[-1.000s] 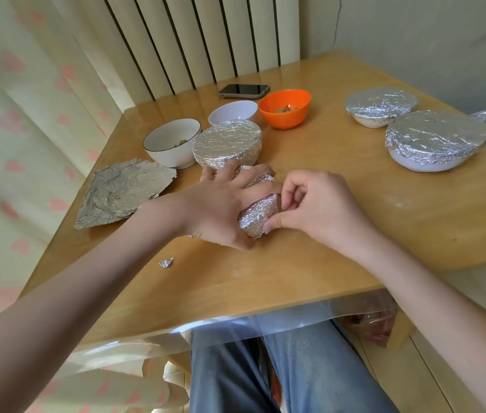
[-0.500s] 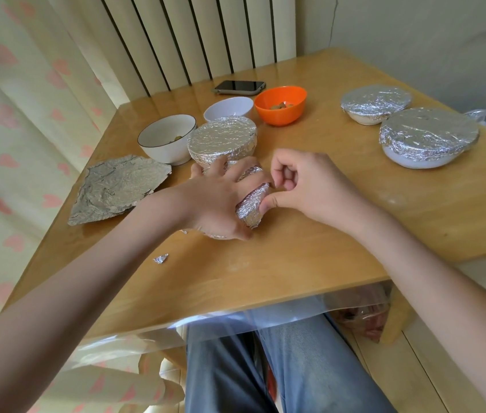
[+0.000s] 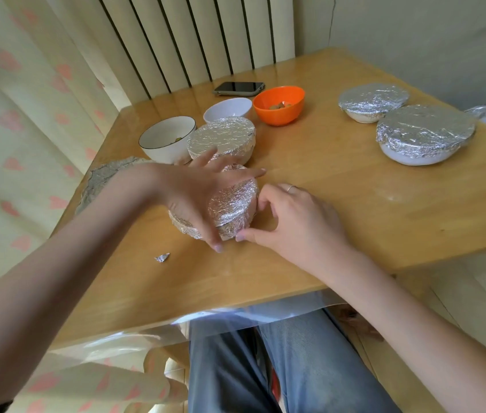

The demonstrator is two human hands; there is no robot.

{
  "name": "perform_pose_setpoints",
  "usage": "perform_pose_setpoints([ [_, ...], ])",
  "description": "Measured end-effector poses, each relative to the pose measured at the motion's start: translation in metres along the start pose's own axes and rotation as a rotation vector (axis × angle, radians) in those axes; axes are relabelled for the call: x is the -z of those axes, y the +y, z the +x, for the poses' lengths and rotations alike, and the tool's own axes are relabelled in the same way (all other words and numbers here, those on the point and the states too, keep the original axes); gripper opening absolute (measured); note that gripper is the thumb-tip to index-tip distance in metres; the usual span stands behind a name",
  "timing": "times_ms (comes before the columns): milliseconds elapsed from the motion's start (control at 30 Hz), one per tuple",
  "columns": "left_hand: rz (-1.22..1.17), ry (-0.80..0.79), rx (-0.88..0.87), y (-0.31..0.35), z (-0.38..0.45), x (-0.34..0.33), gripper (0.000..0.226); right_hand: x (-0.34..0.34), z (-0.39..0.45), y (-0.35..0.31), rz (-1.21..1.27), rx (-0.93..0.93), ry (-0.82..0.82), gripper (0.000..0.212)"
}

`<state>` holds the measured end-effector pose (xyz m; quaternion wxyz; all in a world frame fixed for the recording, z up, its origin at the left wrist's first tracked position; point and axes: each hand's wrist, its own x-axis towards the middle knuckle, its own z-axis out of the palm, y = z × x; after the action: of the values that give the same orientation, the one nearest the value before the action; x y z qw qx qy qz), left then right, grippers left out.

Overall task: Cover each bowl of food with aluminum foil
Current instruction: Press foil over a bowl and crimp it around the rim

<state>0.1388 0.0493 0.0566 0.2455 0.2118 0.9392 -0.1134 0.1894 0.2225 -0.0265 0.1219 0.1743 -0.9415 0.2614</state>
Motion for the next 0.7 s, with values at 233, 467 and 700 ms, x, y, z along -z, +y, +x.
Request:
perform_pose_setpoints([
  [233, -0.157, 0.108, -0.072, -0.005, 0.006, -0.014, 0.115, -0.003, 0.013, 0.006, 0.157, 0.031, -0.014, 0.041],
  [467, -0.183, 0.121, -0.084, -0.006, 0.008, -0.017, 0.115, -0.003, 0.029, 0.015, 0.292, 0.057, -0.04, 0.036],
  [700, -0.19, 0.146, -0.089, -0.006, 0.009, -0.016, 0.118, 0.02, 0.058, 0.012, -0.017, 0.143, -0.184, 0.04],
])
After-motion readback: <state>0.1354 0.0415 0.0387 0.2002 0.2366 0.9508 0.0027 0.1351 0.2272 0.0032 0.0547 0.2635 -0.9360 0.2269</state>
